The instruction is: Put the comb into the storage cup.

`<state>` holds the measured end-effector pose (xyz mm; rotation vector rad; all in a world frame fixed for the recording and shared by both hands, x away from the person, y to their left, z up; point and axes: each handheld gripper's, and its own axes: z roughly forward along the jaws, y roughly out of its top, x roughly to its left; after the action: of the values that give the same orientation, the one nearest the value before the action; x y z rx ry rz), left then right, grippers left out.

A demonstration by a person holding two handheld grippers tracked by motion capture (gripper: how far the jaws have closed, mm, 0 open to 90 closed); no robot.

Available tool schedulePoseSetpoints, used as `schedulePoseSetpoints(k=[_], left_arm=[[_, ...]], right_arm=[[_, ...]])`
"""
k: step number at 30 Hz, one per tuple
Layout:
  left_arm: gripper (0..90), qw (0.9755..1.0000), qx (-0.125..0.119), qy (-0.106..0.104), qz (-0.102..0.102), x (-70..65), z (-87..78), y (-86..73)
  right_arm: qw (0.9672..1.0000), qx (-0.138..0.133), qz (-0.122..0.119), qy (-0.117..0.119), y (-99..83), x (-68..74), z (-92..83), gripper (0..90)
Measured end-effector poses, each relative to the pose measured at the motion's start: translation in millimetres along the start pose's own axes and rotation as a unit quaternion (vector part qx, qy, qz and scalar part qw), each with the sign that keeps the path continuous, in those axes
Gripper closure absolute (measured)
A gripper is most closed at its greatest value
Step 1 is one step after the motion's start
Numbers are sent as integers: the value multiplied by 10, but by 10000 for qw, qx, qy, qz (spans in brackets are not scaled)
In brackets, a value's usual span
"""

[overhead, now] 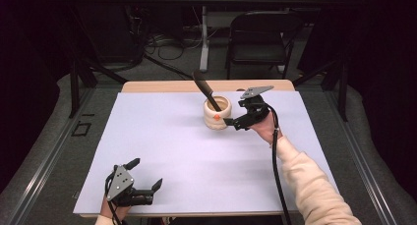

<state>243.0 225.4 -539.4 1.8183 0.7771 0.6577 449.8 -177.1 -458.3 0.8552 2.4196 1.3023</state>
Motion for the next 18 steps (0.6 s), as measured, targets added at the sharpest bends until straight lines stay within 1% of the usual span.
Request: schedulePoseSetpoints(k=[3, 7, 18], left_arm=[[7, 10000, 19, 7, -8, -3, -1, -1], [7, 10000, 27, 3, 4, -2, 4, -1], [6, 10000, 24, -11, 4, -2, 3, 2]], right_arm=[[10000, 57, -36, -5, -24, 23, -18, 0], [10000, 42, -14, 47, -70, 64, -70, 0], [9999, 67, -79, 82, -188, 162, -213, 0]])
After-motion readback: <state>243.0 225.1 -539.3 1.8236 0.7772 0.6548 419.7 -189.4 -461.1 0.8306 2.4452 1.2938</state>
